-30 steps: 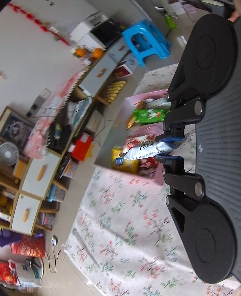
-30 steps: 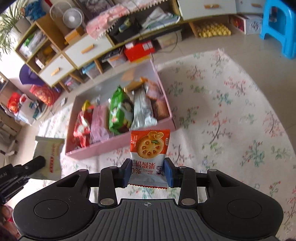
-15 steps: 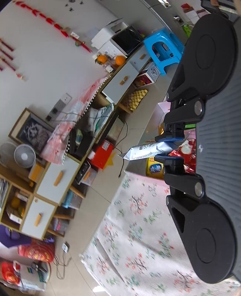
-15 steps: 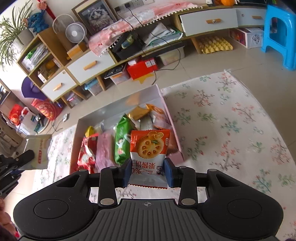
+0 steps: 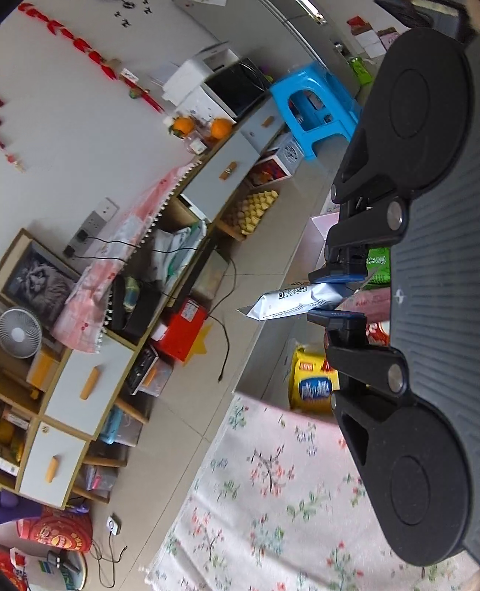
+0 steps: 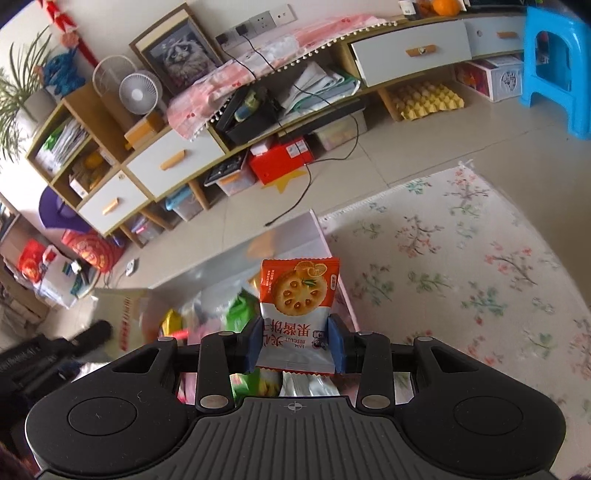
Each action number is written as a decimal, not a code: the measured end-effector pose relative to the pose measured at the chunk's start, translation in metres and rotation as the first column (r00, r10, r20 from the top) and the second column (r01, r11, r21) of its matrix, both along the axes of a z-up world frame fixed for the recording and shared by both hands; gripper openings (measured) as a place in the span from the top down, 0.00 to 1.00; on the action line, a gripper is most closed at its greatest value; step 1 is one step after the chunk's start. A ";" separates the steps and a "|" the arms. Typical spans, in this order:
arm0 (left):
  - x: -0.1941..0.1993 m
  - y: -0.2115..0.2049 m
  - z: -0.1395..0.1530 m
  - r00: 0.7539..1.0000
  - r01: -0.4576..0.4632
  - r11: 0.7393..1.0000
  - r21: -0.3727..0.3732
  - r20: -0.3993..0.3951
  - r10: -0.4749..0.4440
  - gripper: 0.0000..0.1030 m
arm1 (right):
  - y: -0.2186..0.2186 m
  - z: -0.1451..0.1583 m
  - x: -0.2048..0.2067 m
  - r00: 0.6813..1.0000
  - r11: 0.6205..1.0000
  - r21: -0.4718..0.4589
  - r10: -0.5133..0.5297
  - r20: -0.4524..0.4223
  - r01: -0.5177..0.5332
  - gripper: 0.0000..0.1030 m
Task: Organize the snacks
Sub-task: 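Carry both packets over the pink box and open both grippers inside it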
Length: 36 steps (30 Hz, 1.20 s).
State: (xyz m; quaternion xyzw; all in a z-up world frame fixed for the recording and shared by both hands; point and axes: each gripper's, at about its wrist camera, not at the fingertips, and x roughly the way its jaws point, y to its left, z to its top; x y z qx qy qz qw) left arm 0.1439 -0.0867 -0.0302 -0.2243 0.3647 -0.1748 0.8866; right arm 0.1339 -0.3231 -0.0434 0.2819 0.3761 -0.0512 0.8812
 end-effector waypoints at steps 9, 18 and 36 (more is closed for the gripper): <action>0.015 -0.013 -0.020 0.999 -0.012 0.999 0.039 -0.034 0.013 0.86 | 0.046 -0.004 0.045 0.996 0.993 -0.080 0.089 0.020 -0.088 0.65; 0.008 0.001 -0.016 0.997 -0.055 0.995 0.080 -0.042 0.059 0.61 | 0.060 -0.001 0.051 0.990 0.983 -0.143 0.127 0.055 -0.118 0.56; -0.037 -0.034 0.021 0.994 -0.101 0.927 0.362 0.004 0.107 0.21 | 0.040 0.006 -0.001 1.000 0.993 -0.114 -0.019 -0.011 0.017 0.42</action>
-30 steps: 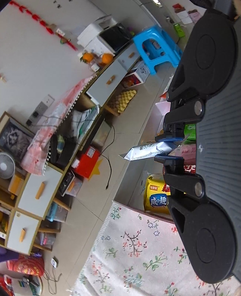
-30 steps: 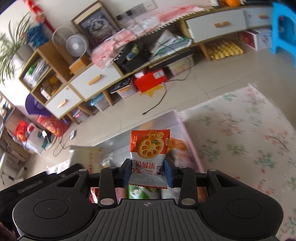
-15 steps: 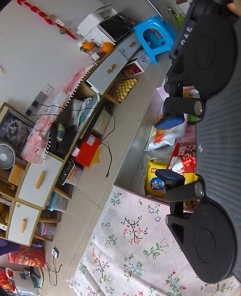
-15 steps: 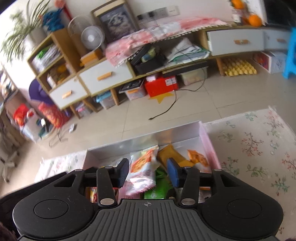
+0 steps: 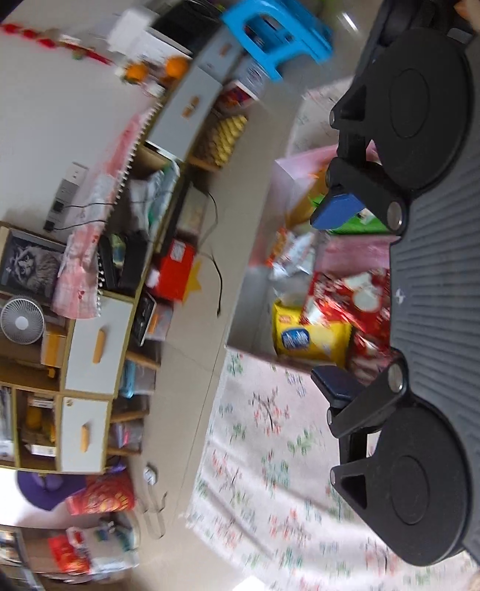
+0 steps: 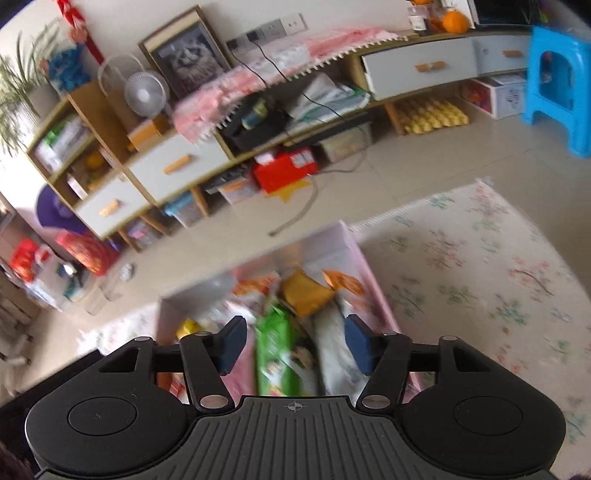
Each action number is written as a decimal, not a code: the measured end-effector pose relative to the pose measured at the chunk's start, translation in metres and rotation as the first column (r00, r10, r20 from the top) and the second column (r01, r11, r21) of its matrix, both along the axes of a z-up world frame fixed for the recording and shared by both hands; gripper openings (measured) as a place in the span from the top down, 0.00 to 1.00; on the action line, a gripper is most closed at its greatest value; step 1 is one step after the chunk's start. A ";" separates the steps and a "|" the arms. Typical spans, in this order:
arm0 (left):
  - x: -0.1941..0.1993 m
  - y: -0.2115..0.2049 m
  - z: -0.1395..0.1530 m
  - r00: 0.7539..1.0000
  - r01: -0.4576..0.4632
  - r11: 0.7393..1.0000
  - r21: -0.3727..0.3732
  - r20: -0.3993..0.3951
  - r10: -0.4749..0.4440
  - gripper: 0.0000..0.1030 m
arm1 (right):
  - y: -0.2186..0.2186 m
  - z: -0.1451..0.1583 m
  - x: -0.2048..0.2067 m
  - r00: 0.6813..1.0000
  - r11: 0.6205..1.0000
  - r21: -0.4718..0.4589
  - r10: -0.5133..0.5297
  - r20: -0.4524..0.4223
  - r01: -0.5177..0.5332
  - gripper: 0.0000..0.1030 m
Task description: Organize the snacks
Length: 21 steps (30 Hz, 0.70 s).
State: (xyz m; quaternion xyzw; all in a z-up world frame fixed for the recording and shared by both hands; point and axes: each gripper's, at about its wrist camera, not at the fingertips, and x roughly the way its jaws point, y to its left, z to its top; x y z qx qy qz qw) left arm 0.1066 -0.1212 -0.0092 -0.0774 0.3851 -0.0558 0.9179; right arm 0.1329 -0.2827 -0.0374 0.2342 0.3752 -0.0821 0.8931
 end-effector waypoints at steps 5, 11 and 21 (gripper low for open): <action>-0.026 -0.012 0.003 1.000 0.004 0.986 0.165 0.009 -0.006 0.13 | 0.013 0.003 -0.023 0.998 0.993 -0.109 0.048 -0.031 -0.051 0.43; -0.059 -0.009 0.015 0.997 0.034 0.971 0.237 0.060 -0.050 0.11 | 0.027 0.018 -0.059 0.995 0.975 -0.197 0.092 -0.046 -0.099 0.41; -0.139 0.012 0.036 0.987 0.015 0.985 0.174 0.155 -0.042 0.01 | 0.041 0.041 -0.143 0.997 0.981 -0.176 0.077 -0.031 -0.081 0.18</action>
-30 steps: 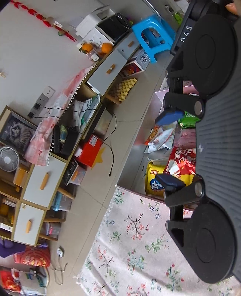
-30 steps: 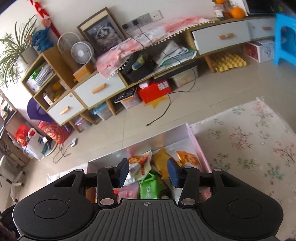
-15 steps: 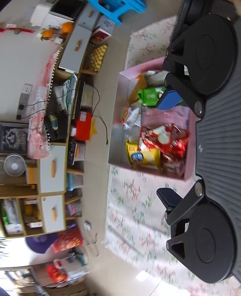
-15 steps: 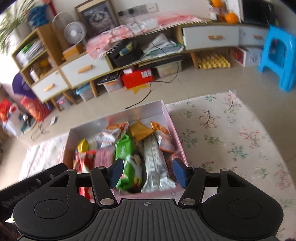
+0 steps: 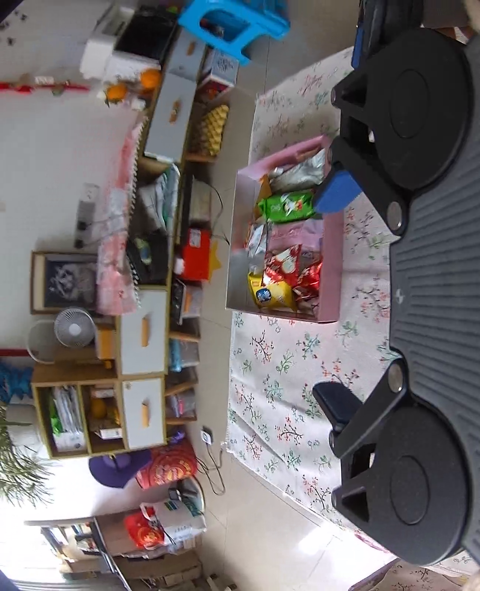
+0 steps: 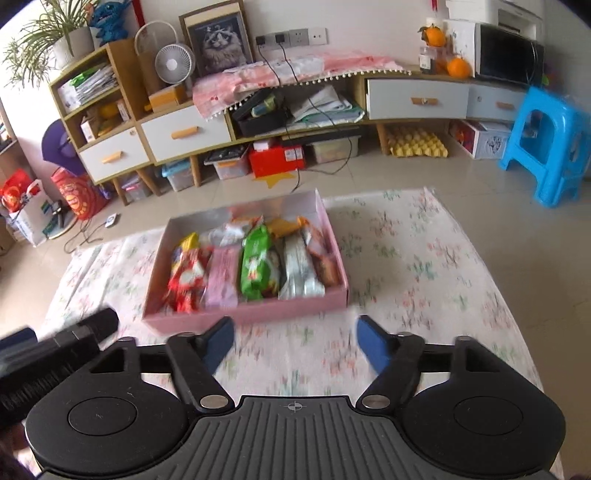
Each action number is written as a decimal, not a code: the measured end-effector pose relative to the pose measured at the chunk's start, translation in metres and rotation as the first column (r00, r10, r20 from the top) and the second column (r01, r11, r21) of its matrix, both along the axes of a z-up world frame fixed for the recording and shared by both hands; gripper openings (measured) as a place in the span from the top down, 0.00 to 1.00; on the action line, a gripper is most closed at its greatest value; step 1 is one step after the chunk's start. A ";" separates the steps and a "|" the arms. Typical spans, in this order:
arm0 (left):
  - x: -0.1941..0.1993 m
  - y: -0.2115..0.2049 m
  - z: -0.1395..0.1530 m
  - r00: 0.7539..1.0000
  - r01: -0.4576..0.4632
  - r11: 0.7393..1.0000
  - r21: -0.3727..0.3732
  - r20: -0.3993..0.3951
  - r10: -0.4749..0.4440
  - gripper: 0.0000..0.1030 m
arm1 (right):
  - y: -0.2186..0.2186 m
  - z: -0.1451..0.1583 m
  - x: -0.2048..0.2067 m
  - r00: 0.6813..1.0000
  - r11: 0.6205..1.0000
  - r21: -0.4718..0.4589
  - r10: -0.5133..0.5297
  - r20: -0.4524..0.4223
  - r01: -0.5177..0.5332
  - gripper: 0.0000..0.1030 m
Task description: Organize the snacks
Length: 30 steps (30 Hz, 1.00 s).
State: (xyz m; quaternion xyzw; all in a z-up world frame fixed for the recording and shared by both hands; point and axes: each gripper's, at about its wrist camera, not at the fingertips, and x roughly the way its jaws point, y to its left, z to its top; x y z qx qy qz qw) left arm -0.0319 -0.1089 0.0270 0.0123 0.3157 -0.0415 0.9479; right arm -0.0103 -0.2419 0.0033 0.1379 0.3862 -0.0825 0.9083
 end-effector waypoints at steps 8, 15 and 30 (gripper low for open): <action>-0.035 0.010 -0.016 0.999 0.044 0.995 0.085 0.018 -0.045 0.01 | 0.000 -0.005 -0.056 1.000 0.999 -0.045 -0.017 -0.011 0.016 0.08; -0.038 0.005 -0.015 0.998 -0.009 0.991 0.132 0.068 0.000 0.00 | 0.001 -0.005 -0.059 0.999 0.997 -0.067 -0.045 -0.004 0.045 0.03; -0.038 0.008 -0.025 0.999 0.042 0.992 0.118 0.001 -0.042 0.00 | 0.008 -0.017 -0.047 0.998 0.997 -0.078 0.001 -0.069 -0.007 0.03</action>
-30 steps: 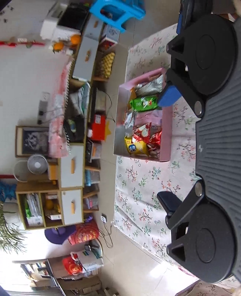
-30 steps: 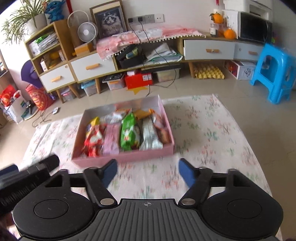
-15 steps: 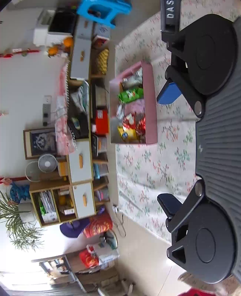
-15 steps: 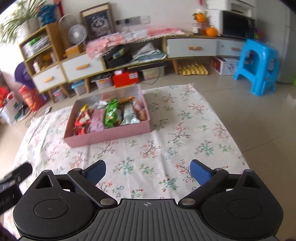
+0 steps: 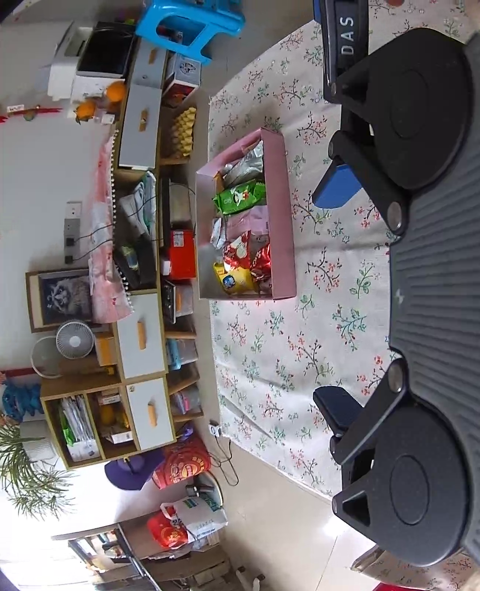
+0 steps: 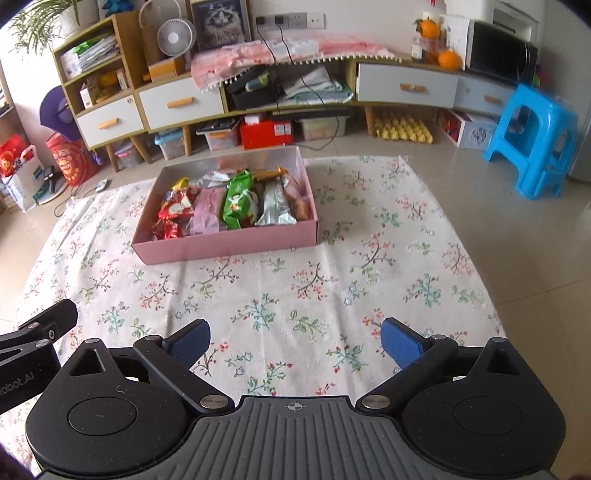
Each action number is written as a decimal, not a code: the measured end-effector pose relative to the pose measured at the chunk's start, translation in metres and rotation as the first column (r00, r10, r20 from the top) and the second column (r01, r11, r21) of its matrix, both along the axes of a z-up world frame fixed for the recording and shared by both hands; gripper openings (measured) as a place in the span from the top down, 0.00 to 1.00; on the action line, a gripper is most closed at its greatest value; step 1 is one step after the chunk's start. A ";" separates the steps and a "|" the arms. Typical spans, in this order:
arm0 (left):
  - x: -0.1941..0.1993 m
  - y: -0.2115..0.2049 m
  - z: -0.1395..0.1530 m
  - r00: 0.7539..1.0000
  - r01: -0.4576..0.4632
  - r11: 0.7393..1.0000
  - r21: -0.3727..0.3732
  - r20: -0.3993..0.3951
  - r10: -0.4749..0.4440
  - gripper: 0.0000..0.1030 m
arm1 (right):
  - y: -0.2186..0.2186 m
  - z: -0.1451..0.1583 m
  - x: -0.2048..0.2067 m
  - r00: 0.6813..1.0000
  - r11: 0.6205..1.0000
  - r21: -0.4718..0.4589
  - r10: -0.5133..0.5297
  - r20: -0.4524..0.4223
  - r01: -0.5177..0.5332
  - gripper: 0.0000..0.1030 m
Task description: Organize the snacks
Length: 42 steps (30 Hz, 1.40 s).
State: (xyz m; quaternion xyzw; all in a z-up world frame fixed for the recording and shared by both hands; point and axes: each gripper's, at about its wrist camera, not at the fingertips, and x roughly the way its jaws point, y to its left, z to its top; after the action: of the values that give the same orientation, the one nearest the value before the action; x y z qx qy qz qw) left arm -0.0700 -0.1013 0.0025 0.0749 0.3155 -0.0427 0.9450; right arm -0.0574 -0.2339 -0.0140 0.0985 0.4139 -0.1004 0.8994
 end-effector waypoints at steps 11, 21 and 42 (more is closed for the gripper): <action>0.004 0.003 -0.002 0.999 0.011 1.000 -0.009 -0.043 -0.011 0.00 | 0.006 -0.004 0.004 1.000 1.000 -0.014 0.012 -0.018 -0.012 0.03; 0.008 0.005 -0.002 0.998 0.009 1.000 -0.004 -0.065 -0.009 0.00 | 0.012 -0.005 0.007 0.999 0.999 -0.039 0.026 -0.029 -0.027 0.03; 0.011 0.008 -0.003 0.997 0.002 1.000 -0.006 -0.083 -0.002 0.00 | 0.015 -0.007 0.009 0.999 0.998 -0.046 0.033 -0.040 -0.035 0.03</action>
State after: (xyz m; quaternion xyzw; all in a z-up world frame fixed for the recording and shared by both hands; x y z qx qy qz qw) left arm -0.0589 -0.0936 -0.0008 0.0705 0.3546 -0.0477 0.9312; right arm -0.0483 -0.2191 -0.0214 0.0683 0.4308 -0.0967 0.8947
